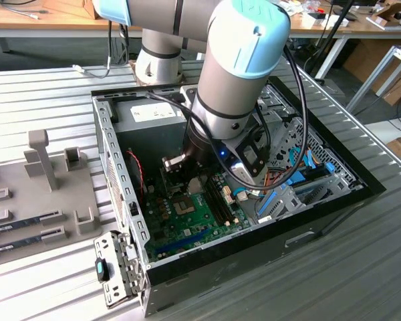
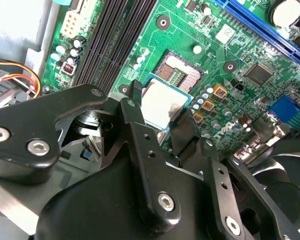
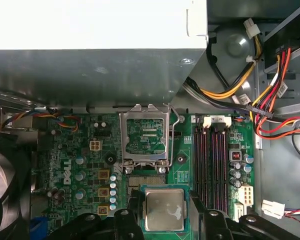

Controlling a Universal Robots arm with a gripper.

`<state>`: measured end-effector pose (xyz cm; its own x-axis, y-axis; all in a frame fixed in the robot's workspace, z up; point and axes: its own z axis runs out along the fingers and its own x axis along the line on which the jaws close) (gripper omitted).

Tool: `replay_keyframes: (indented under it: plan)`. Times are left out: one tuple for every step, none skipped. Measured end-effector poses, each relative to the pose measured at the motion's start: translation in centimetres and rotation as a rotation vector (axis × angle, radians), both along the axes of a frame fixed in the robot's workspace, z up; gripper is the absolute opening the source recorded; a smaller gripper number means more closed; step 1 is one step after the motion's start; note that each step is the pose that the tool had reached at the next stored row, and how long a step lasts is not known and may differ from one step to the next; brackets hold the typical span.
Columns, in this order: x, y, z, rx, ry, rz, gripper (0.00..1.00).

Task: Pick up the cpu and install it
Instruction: 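Place the cpu into insertion slot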

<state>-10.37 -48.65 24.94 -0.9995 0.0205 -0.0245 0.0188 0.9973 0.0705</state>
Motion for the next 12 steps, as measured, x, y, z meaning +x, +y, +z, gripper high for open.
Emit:
replay_keyframes:
  plan:
    - [0.00,-0.01,-0.02,0.0000,0.0000,0.000,0.47]
    - [0.00,-0.02,-0.04,0.0000,0.0000,0.000,0.47]
    - [0.00,-0.03,-0.07,0.0000,0.0000,0.000,0.47]
    - [0.00,-0.05,-0.10,0.0000,0.0000,0.000,0.47]
    - [0.00,-0.06,-0.13,0.0000,0.0000,0.000,0.47]
    - [0.00,-0.07,-0.15,0.0000,0.0000,0.000,0.47]
    - [0.00,-0.08,-0.16,0.0000,0.0000,0.000,0.47]
    - [0.00,-0.09,-0.19,0.0000,0.0000,0.000,0.47]
    - [0.00,-0.10,-0.21,0.0000,0.0000,0.000,0.47]
    - [0.00,-0.12,-0.25,0.0000,0.0000,0.000,0.47]
    - [0.00,-0.13,-0.28,0.0000,0.0000,0.000,0.47]
    - [0.00,-0.14,-0.29,0.0000,0.0000,0.000,0.47]
